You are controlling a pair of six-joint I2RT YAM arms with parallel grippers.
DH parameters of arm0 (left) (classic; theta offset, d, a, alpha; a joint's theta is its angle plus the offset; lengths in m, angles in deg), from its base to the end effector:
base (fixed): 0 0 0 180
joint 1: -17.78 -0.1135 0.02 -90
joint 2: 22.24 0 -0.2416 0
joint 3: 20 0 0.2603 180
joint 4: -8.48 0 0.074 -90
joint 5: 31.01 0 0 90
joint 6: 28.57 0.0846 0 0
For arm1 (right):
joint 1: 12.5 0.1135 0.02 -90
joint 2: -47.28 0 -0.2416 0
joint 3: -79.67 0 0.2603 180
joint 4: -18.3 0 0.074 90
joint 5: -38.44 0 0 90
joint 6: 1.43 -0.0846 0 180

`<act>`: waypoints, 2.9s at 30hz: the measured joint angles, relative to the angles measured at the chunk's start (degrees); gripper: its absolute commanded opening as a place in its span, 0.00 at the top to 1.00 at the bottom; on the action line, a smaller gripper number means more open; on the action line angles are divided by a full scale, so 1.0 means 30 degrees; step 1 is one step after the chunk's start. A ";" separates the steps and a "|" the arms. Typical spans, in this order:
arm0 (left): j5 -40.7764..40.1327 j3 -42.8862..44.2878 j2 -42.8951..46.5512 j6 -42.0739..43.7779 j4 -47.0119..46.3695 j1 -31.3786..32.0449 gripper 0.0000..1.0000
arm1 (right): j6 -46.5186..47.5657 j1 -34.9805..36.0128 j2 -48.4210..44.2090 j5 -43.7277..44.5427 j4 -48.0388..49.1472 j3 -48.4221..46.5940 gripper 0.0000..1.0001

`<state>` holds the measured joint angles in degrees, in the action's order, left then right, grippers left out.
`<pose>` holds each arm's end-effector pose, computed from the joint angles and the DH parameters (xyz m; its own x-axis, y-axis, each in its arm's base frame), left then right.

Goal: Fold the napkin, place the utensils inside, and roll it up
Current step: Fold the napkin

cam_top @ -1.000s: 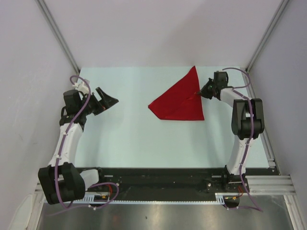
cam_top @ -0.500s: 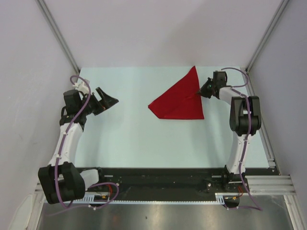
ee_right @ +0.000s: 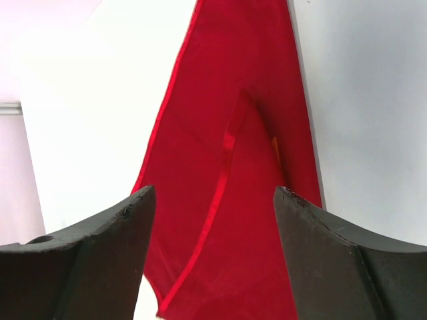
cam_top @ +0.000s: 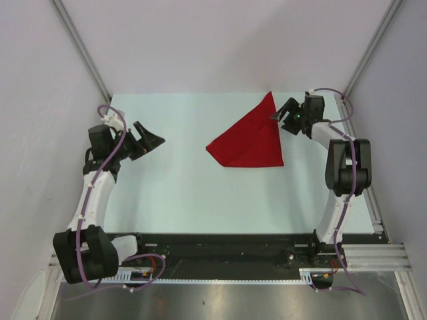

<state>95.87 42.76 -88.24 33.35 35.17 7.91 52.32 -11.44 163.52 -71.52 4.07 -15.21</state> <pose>0.3086 0.0022 0.2488 -0.6103 -0.4884 -0.6237 0.0997 0.7337 -0.6721 0.4935 0.0380 0.1461 -0.6437 0.5440 -0.5383 0.1062 0.7601 0.6411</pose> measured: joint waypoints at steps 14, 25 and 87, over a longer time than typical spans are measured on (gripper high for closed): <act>0.0138 0.0000 0.0000 -0.0007 -0.0022 0.0160 0.05 | 0.2528 0.0007 -0.2200 0.0000 0.0211 0.3912 0.48; 0.0131 0.0000 -0.0044 0.0007 -0.0007 0.0270 0.05 | 0.4568 0.0539 0.0109 0.0058 -0.0058 0.1290 0.55; 0.0131 0.0000 -0.0160 0.0007 0.0000 0.0291 0.05 | 0.4626 -0.1035 0.1537 -0.0423 0.0699 0.1537 0.88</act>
<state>96.27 42.76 -88.72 33.38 35.17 8.79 66.20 -14.54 168.14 -72.79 6.16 -10.60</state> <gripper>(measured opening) 0.952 0.072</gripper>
